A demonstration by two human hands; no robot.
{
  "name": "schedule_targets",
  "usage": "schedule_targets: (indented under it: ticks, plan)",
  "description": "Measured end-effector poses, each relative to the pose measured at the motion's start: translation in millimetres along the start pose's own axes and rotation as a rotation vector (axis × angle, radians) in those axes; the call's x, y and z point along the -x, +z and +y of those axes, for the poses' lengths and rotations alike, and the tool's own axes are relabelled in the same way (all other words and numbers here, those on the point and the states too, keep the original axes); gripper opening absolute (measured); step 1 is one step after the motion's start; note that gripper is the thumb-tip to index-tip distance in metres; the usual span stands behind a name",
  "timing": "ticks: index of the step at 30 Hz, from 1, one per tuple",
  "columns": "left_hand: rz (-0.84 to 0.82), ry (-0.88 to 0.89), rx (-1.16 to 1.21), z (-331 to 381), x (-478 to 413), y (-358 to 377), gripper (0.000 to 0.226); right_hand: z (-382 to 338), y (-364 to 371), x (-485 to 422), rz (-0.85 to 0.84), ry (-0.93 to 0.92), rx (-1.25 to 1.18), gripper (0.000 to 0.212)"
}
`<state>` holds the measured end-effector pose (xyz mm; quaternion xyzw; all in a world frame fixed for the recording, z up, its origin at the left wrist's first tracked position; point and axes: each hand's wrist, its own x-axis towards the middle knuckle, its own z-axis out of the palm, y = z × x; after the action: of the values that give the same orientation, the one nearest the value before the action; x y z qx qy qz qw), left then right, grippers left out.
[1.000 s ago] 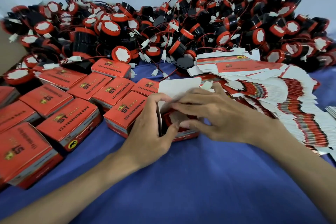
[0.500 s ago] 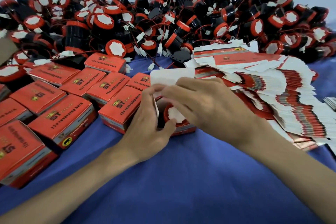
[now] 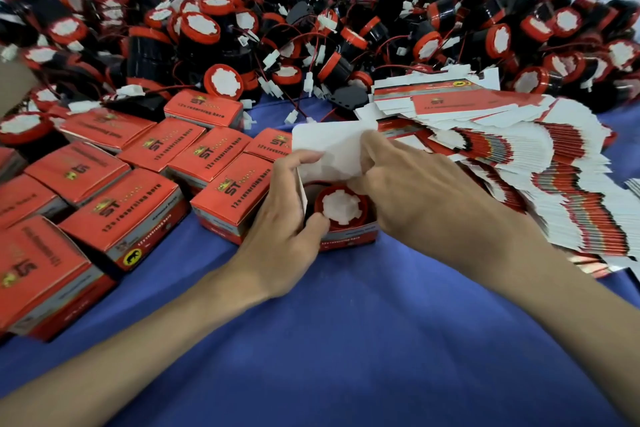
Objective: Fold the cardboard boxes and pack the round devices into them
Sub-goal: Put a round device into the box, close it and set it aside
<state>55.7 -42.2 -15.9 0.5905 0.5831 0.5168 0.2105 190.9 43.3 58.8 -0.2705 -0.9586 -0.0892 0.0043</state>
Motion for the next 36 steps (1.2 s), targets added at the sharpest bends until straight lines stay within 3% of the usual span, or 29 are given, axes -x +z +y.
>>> schedule_targets:
  ticks: [2,5,7,13,15,19,21,25,28,32,36]
  plan:
    - [0.006,-0.002,-0.007,-0.8,0.0,0.0,0.057,-2.9,1.9,-0.6,0.057,0.048,0.033,0.025]
    - [0.013,0.01,-0.017,-0.4,-1.5,0.4,0.057,0.2,4.6,-3.2,0.189,0.096,-0.041,0.017]
    - [0.023,0.023,-0.041,-0.4,-1.3,0.6,0.057,2.2,6.0,-2.9,0.21,0.052,-0.118,0.009]
    - [0.019,0.071,-0.105,0.1,-1.0,0.3,0.056,12.0,12.9,8.0,0.233,-0.101,-0.192,0.018]
    - [0.019,0.077,-0.126,0.0,-0.4,-0.1,0.055,16.5,16.9,13.2,0.306,-0.127,-0.177,0.027]
    - [0.021,0.057,-0.144,1.6,0.8,-0.3,0.049,11.6,29.0,17.5,0.538,-0.09,-0.234,0.004]
    - [0.026,0.055,-0.161,2.7,0.0,0.4,0.045,7.3,34.9,16.0,0.605,-0.099,-0.255,0.007]
    - [0.029,0.04,-0.176,3.4,-0.3,0.5,0.04,17.2,39.4,20.9,0.533,-0.193,-0.314,0.02]
    - [0.033,0.039,-0.187,2.8,0.2,0.3,0.035,29.3,38.3,27.1,0.491,-0.245,-0.36,0.044]
    - [0.038,0.038,-0.2,1.3,-1.8,2.3,0.028,29.8,40.3,27.1,0.545,-0.194,-0.405,0.021]
    - [0.053,0.03,-0.213,0.1,-1.8,2.9,0.03,27.5,43.6,27.4,0.532,-0.168,-0.417,0.011]
